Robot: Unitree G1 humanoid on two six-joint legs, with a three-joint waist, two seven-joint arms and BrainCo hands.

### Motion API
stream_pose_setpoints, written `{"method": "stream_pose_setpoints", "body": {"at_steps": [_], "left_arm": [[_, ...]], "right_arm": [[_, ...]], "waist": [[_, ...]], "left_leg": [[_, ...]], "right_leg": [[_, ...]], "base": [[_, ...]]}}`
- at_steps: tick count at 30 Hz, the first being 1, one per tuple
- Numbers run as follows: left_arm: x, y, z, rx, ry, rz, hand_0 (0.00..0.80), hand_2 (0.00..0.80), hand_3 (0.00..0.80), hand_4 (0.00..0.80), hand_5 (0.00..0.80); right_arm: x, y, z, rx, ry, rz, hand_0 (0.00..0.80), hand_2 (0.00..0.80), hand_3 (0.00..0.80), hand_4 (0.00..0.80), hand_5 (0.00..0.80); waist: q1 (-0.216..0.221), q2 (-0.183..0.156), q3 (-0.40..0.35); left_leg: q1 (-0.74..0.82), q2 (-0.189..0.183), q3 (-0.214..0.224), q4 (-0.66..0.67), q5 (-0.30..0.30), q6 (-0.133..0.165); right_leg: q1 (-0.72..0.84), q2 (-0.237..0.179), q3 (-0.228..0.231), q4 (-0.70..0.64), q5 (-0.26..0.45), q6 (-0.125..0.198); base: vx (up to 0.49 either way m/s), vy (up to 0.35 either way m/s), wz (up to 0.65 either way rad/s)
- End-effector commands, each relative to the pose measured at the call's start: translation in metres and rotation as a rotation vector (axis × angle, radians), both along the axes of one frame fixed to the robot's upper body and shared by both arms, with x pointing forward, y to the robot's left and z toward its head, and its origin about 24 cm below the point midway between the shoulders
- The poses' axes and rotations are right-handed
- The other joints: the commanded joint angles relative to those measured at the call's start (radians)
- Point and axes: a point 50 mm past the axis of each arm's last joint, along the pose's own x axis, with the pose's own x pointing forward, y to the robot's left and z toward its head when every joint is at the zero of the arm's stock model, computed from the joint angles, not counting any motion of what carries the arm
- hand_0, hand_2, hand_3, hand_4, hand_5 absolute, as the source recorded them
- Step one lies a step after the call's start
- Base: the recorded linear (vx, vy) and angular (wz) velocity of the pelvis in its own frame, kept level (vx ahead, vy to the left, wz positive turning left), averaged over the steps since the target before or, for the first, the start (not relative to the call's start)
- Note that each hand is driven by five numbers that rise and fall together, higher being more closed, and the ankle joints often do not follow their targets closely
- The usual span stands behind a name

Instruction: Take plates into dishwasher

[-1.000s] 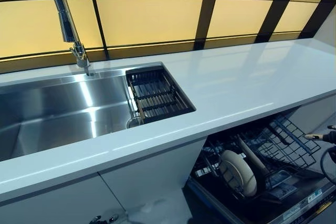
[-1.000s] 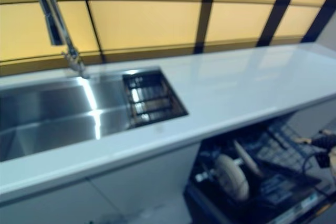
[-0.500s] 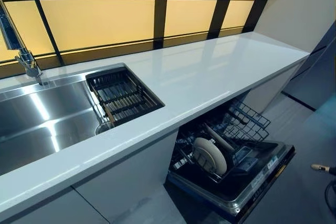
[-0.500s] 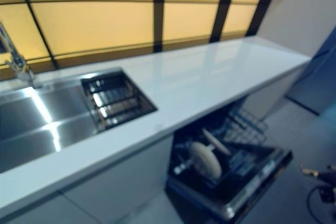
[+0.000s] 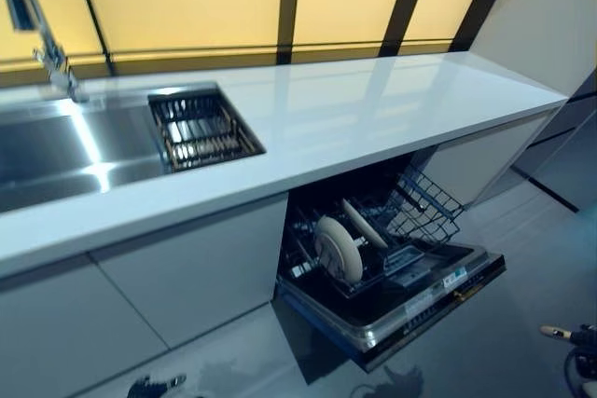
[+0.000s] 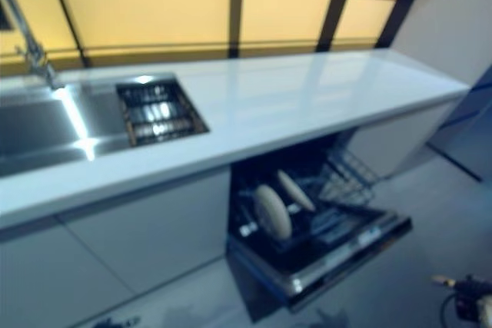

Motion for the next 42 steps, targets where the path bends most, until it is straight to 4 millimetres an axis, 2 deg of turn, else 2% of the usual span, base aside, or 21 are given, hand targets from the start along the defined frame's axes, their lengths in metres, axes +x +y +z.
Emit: {"method": "stream_pose_setpoints", "body": {"at_steps": [1, 4, 7, 9, 12, 14, 15, 16, 17, 19, 21, 25, 29, 34, 42], "left_arm": [[0.01, 0.025, 0.017, 0.08, -0.066, 0.041, 0.0, 0.0, 0.0, 0.0, 0.0], [-0.002, 0.025, 0.012, 0.08, -0.042, 0.054, 0.0, 0.0, 0.0, 0.0, 0.0], [-0.017, 0.028, 0.007, 0.076, -0.013, 0.089, 0.0, 0.0, 0.0, 0.0, 0.0], [-0.037, 0.028, 0.0, 0.067, 0.024, 0.129, 0.0, 0.0, 0.0, 0.0, 0.0], [-0.045, 0.023, -0.005, 0.038, 0.028, 0.138, 0.0, 0.0, 0.0, 0.0, 0.0], [-0.044, 0.016, -0.008, 0.012, 0.011, 0.132, 0.0, 0.0, 0.0, 0.0, 0.0], [-0.041, 0.01, -0.01, -0.012, -0.008, 0.134, 0.0, 0.0, 0.0, 0.0, 0.0], [-0.04, 0.008, -0.011, -0.028, -0.02, 0.153, 0.0, 0.0, 0.0, 0.0, 0.0], [-0.037, 0.007, -0.01, -0.031, -0.028, 0.162, 0.0, 0.0, 0.0, 0.0, 0.0], [-0.03, 0.007, -0.008, -0.03, -0.036, 0.147, 0.0, 0.0, 0.0, 0.0, 0.0], [-0.023, 0.005, -0.006, -0.03, -0.059, 0.124, 0.0, 0.0, 0.0, 0.0, 0.0], [-0.012, 0.0, -0.004, -0.038, -0.091, 0.098, 0.0, 0.0, 0.0, 0.0, 0.0], [-0.019, 0.001, -0.006, -0.043, -0.08, 0.107, 0.0, 0.0, 0.0, 0.0, 0.0], [-0.017, -0.001, -0.006, -0.052, -0.085, 0.089, 0.0, 0.0, 0.0, 0.0, 0.0], [-0.011, -0.012, -0.008, -0.087, -0.106, 0.071, 0.0, 0.0, 0.0, 0.0, 0.0]], "right_arm": [[0.021, 0.002, 0.015, 0.021, -0.147, 0.023, 0.0, 0.0, 0.0, 0.0, 0.0], [0.015, 0.004, 0.003, 0.077, -0.15, 0.002, 0.0, 0.0, 0.0, 0.0, 0.0], [0.015, 0.009, -0.004, 0.08, -0.133, 0.015, 0.0, 0.0, 0.0, 0.0, 0.0], [0.011, 0.011, -0.009, 0.104, -0.103, 0.056, 0.0, 0.0, 0.0, 0.0, 0.0], [0.01, 0.02, -0.017, 0.138, -0.107, 0.101, 0.0, 0.0, 0.0, 0.0, 0.0], [0.006, 0.028, -0.026, 0.193, -0.127, 0.092, 0.0, 0.0, 0.0, 0.0, 0.0], [0.008, 0.037, -0.033, 0.273, -0.157, 0.086, 0.0, 0.0, 0.0, 0.0, 0.0], [0.013, 0.043, -0.034, 0.313, -0.174, 0.097, 0.0, 0.0, 0.0, 0.0, 0.0], [0.019, 0.054, -0.038, 0.399, -0.207, 0.096, 0.0, 0.0, 0.0, 0.0, 0.0], [0.022, 0.071, -0.05, 0.477, -0.239, 0.078, 0.0, 0.0, 0.0, 0.0, 0.0], [0.023, 0.079, -0.057, 0.527, -0.269, 0.065, 0.0, 0.0, 0.0, 0.0, 0.0], [0.023, 0.083, -0.063, 0.584, -0.323, 0.0, 0.0, 0.0, 0.0, 0.0, 0.0], [0.019, 0.085, -0.069, 0.6, -0.311, -0.007, 0.0, 0.0, 0.0, 0.0, 0.0], [0.019, 0.082, -0.067, 0.607, -0.332, -0.007, 0.0, 0.0, 0.0, 0.0, 0.0], [0.022, 0.091, -0.072, 0.648, -0.358, -0.02, 0.0, 0.0, 0.0, 0.0, 0.0]], "waist": [[0.011, -0.081, 0.037], [0.022, -0.06, 0.039], [0.036, -0.029, 0.041], [0.038, -0.006, 0.039], [0.018, 0.004, 0.044], [-0.007, -0.016, 0.056], [-0.013, -0.039, 0.061], [-0.011, -0.054, 0.06], [-0.018, -0.033, 0.052], [-0.028, -0.016, 0.06], [-0.03, -0.008, 0.078], [-0.021, 0.009, 0.115], [-0.016, 0.022, 0.131], [-0.014, 0.035, 0.145], [-0.009, 0.058, 0.156]], "left_leg": [[-0.083, -0.121, 0.024, 0.045, 0.039, 0.059], [-0.065, -0.096, 0.021, -0.008, 0.081, 0.039], [-0.068, -0.072, -0.002, -0.057, 0.132, 0.017], [-0.052, -0.063, 0.019, -0.138, 0.148, 0.007], [-0.037, -0.073, 0.056, -0.132, 0.148, 0.008], [-0.033, -0.112, 0.015, 0.08, 0.048, 0.042], [-0.041, -0.173, -0.078, 0.235, -0.047, 0.066], [0.009, -0.245, -0.158, 0.245, -0.149, 0.1], [0.094, -0.219, -0.174, 0.111, -0.105, 0.093], [0.132, -0.201, -0.156, 0.041, -0.074, 0.077], [0.12, -0.206, -0.172, 0.043, -0.076, 0.074], [0.081, -0.222, -0.197, 0.058, -0.067, 0.067], [0.088, -0.227, -0.22, 0.038, -0.058, 0.067], [0.087, -0.227, -0.233, 0.022, -0.047, 0.062], [0.077, -0.234, -0.243, 0.015, -0.033, 0.061]], "right_leg": [[0.264, -0.09, 0.025, -0.172, 0.073, 0.023], [0.276, -0.077, 0.007, -0.179, 0.019, 0.007], [0.281, -0.052, 0.012, -0.153, -0.046, -0.017], [0.288, -0.032, 0.013, -0.144, -0.071, -0.038], [0.289, -0.01, 0.018, -0.159, -0.06, -0.057], [0.261, -0.025, 0.015, -0.164, -0.022, -0.078], [0.225, -0.054, 0.033, -0.166, 0.018, -0.081], [0.181, -0.077, 0.056, -0.158, 0.047, -0.072], [0.139, -0.064, 0.058, -0.132, 0.053, -0.061], [0.101, -0.057, 0.034, -0.115, 0.058, -0.053], [0.069, -0.049, 0.028, -0.1, 0.056, -0.062], [0.038, -0.044, 0.001, -0.087, 0.058, -0.077], [0.039, -0.037, -0.008, -0.085, 0.051, -0.085], [0.02, -0.038, -0.021, -0.067, 0.044, -0.088], [-0.003, -0.049, -0.033, -0.029, 0.03, -0.093]], "base": [[-0.182, -0.121, 0.04], [-0.168, -0.118, 0.08], [-0.075, -0.069, -0.05], [0.009, -0.023, -0.26], [-0.077, -0.027, -0.13], [-0.255, -0.061, 0.05], [-0.279, 0.013, 0.02], [-0.242, 0.08, -0.09], [-0.11, 0.075, -0.24], [-0.073, -0.004, -0.45], [-0.139, -0.065, 0.45], [-0.143, -0.035, 0.04], [-0.055, -0.029, 0.09], [-0.074, -0.018, 0.05], [-0.066, 0.005, 0.07]]}}
